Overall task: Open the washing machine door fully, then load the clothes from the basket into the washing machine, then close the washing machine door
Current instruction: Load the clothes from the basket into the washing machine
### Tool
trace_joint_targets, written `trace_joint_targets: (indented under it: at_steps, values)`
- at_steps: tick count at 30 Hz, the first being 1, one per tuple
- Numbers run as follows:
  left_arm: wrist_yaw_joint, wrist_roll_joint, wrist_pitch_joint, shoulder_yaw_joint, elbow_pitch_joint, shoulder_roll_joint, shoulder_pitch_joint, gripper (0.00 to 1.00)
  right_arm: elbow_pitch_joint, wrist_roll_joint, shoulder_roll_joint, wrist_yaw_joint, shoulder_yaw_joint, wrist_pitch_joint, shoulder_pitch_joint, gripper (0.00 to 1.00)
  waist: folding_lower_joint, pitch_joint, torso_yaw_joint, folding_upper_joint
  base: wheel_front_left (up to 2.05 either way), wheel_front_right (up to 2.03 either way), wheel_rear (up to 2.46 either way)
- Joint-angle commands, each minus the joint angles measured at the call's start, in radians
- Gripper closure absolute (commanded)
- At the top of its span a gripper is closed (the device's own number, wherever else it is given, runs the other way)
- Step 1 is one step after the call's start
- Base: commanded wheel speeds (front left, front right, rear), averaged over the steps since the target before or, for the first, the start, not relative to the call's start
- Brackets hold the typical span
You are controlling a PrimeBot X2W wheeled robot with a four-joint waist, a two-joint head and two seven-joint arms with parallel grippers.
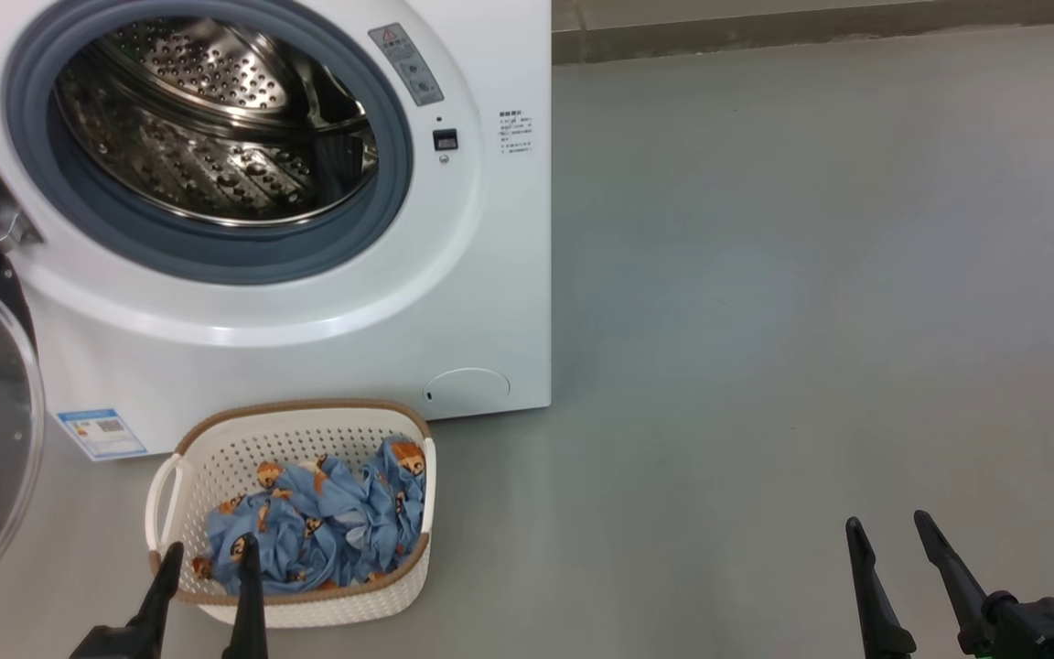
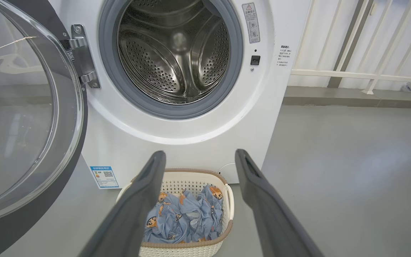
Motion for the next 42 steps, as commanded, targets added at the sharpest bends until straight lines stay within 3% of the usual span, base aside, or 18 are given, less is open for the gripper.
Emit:
trace_joint_targets:
  at_steps: [1, 21, 42]
  values:
    - [0.008, 0.011, -0.005, 0.027, -0.017, 0.013, -0.03, 0.0, -0.027, 0.003, -0.01, 0.006, 0.023, -0.012, -0.009, 0.0, 0.0, 0.001, 0.001, 0.0, 1.29, -1.29, 0.0]
    - [0.018, 0.006, -0.031, 0.013, -0.008, 0.025, -0.042, 0.0, -0.021, 0.0, -0.01, 0.006, 0.025, -0.012, -0.017, 0.0, 0.0, 0.014, 0.006, 0.0, 1.71, -1.7, 0.0]
    - [0.033, -0.005, -0.031, 0.002, 0.009, 0.034, -0.044, 0.0, -0.017, 0.0, -0.01, 0.006, 0.029, -0.012, -0.018, 0.0, 0.0, 0.011, 0.008, 0.0, 0.12, -0.12, 0.0]
